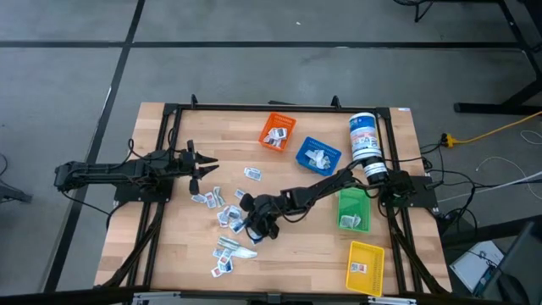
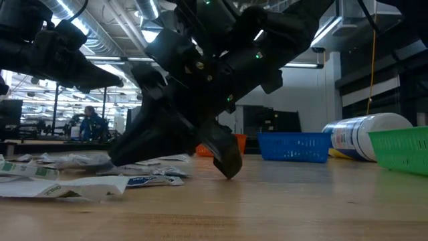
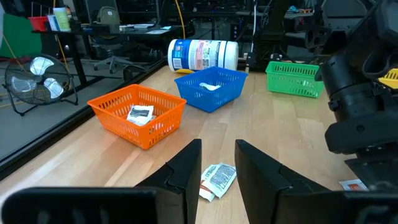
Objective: Pick & Place First Aid Supplies
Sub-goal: Put the blue alcohol pad into the green basket
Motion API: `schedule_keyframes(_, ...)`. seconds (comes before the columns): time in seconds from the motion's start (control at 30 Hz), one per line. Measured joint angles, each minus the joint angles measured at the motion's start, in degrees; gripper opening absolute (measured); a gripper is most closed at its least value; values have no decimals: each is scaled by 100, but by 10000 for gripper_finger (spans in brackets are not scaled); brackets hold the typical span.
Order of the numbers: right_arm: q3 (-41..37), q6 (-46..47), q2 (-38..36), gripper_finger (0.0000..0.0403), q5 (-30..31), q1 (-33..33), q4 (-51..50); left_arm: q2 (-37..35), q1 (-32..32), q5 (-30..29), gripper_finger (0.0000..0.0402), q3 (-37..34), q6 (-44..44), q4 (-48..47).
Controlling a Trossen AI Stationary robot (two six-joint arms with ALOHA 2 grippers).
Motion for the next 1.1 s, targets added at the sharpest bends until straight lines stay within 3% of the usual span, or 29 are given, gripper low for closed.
schedule_keyframes(0.13, -2, 10, 0, 7, -3, 2, -10, 0, 0, 0, 93, -2, 0, 1)
schedule_keyframes(0.83, -33, 1674, -235, 2, 63, 7, -298, -2, 0, 0, 93, 0, 0, 0)
schedule_keyframes(1.1, -33, 1908, -564, 1, 413, 20, -1106, 0, 0, 2, 93, 0, 0, 2)
